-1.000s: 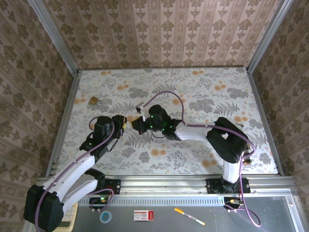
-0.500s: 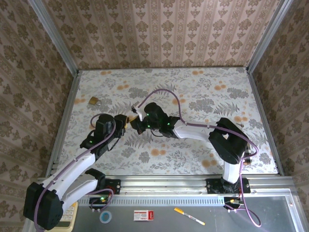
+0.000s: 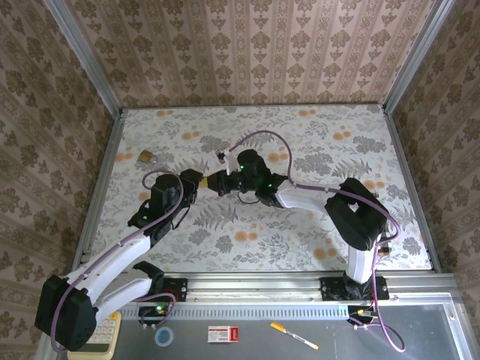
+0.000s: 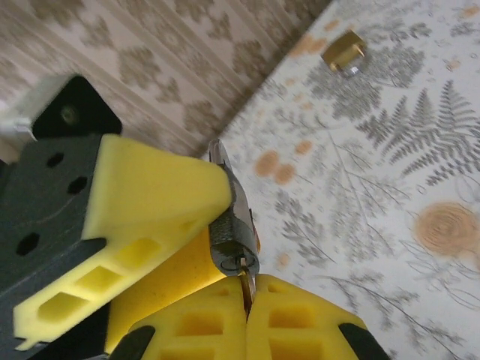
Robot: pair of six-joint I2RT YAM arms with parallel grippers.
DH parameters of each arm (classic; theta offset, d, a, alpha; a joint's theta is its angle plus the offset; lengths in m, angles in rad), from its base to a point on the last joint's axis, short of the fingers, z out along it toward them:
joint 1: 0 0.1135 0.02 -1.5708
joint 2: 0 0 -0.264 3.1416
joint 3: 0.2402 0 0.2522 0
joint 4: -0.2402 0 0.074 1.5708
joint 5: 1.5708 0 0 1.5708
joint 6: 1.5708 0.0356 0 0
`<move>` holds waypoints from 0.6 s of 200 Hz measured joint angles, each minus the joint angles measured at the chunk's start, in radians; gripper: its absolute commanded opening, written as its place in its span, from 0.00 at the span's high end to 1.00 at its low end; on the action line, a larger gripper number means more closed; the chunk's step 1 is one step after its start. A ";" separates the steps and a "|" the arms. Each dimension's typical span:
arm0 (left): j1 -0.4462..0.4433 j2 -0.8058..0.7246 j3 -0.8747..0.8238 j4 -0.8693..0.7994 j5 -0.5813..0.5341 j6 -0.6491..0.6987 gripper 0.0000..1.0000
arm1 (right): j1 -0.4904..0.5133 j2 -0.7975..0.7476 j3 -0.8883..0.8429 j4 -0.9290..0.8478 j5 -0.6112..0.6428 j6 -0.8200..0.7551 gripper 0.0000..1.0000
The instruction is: Unlock with the key
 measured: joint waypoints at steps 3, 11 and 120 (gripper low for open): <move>-0.002 0.000 0.000 0.012 0.000 0.006 1.00 | -0.005 0.000 -0.004 0.016 -0.011 0.017 1.00; -0.005 0.007 0.001 0.042 0.001 0.027 1.00 | -0.020 0.000 -0.013 0.058 -0.044 0.071 1.00; -0.006 0.051 0.002 0.197 0.069 0.185 1.00 | -0.064 -0.027 -0.052 0.145 -0.137 0.287 0.77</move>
